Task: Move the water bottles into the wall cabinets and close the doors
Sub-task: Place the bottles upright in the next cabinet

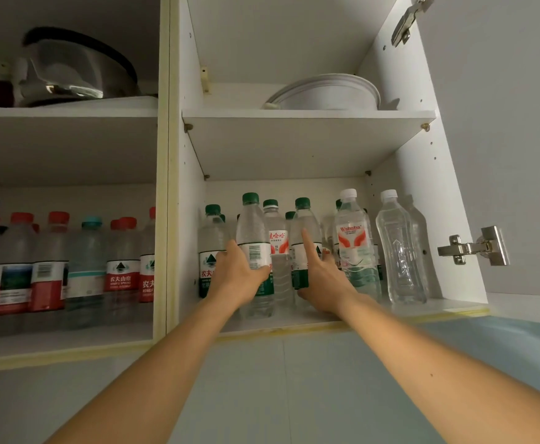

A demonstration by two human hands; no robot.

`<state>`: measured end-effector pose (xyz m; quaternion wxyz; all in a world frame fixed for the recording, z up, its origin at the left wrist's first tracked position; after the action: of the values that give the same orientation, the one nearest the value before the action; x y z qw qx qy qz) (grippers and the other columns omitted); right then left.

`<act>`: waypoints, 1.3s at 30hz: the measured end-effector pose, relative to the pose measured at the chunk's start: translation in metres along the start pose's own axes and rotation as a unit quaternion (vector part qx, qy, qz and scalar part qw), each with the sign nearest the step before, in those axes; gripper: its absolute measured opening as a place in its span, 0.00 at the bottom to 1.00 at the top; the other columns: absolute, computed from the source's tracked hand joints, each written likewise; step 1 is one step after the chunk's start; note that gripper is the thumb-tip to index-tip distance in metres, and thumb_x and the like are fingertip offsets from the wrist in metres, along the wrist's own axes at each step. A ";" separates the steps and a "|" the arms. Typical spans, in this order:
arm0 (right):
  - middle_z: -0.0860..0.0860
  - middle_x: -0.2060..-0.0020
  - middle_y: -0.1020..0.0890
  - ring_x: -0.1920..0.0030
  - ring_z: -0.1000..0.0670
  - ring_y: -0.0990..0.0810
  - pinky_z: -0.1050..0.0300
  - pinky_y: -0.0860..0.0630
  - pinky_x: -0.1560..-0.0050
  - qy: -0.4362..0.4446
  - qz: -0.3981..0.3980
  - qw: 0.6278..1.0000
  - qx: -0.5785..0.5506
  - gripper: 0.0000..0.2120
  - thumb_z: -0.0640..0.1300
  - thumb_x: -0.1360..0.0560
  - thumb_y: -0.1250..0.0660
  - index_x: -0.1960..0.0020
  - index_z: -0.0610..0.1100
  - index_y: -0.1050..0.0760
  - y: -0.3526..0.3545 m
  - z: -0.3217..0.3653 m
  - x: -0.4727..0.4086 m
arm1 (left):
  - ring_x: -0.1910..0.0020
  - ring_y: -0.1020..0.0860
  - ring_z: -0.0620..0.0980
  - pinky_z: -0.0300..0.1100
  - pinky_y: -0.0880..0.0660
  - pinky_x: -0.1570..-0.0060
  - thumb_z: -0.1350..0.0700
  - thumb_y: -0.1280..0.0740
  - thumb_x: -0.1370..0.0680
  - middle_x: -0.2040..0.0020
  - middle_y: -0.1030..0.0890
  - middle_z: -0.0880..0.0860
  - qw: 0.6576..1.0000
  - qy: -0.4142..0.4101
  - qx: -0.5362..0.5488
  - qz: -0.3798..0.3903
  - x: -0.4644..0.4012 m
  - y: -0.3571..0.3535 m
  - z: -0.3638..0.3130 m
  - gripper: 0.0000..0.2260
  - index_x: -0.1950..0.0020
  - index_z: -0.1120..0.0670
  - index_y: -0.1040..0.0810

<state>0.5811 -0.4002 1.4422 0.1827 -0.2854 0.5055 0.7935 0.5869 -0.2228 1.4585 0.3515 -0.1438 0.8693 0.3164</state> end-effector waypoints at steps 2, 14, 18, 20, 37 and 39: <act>0.30 0.24 0.48 0.54 0.40 0.17 0.46 0.21 0.45 0.003 -0.003 1.000 0.010 0.54 0.34 0.22 0.33 0.23 0.62 0.74 0.000 0.002 0.002 | 0.47 0.22 0.53 0.34 0.31 0.68 0.49 0.26 0.24 0.36 0.27 0.57 1.000 -0.001 0.005 0.000 -0.001 -0.001 0.001 0.28 0.31 0.55 0.36; 0.39 0.27 0.44 0.47 0.39 0.24 0.54 0.27 0.69 -0.028 -0.158 0.975 0.152 0.57 0.37 0.27 0.28 0.23 0.65 0.69 0.027 -0.006 0.045 | 0.39 0.22 0.57 0.54 0.20 0.44 0.49 0.27 0.23 0.32 0.28 0.58 0.999 -0.019 0.035 -0.009 0.003 -0.003 0.004 0.29 0.28 0.54 0.36; 0.40 0.31 0.38 0.54 0.43 0.27 0.52 0.25 0.66 -0.043 -0.200 0.962 0.181 0.57 0.42 0.28 0.23 0.22 0.63 0.65 0.036 -0.021 0.054 | 0.39 0.22 0.56 0.54 0.20 0.43 0.50 0.27 0.23 0.32 0.27 0.57 0.999 -0.024 0.044 -0.012 0.003 -0.003 0.004 0.28 0.28 0.54 0.35; 0.40 0.33 0.36 0.52 0.43 0.26 0.53 0.25 0.65 -0.049 -0.202 0.961 0.183 0.57 0.44 0.29 0.22 0.22 0.63 0.64 0.038 -0.026 0.053 | 0.39 0.23 0.57 0.54 0.20 0.43 0.50 0.27 0.23 0.32 0.28 0.57 0.999 -0.022 0.047 -0.006 0.003 -0.003 0.004 0.29 0.28 0.54 0.36; 0.46 0.26 0.35 0.27 0.42 0.35 0.45 0.23 0.37 0.185 -0.183 0.961 0.097 0.29 0.49 0.22 0.32 0.23 0.50 0.36 0.024 0.043 0.060 | 0.41 0.21 0.52 0.47 0.22 0.46 0.53 0.25 0.24 0.35 0.22 0.54 0.997 -0.033 0.061 0.016 0.003 0.004 0.002 0.28 0.28 0.52 0.33; 0.48 0.28 0.34 0.28 0.44 0.34 0.46 0.26 0.34 0.163 -0.128 0.978 0.011 0.27 0.51 0.20 0.34 0.24 0.51 0.36 0.017 0.052 0.044 | 0.42 0.20 0.54 0.46 0.22 0.50 0.55 0.25 0.25 0.36 0.21 0.55 0.997 -0.044 0.056 0.013 0.002 0.005 -0.001 0.35 0.24 0.49 0.40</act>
<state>0.5235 -0.3603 1.4430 0.2011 -0.4718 0.4959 0.7007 0.5821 -0.2199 1.4600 0.3928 -0.0984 0.8712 0.2775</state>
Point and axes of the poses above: each hand's wrist, its own x-axis away from the middle knuckle, its own y-axis out of the back of the hand, z = x × y, the point moved 6 cm from there along -x, towards the middle knuckle
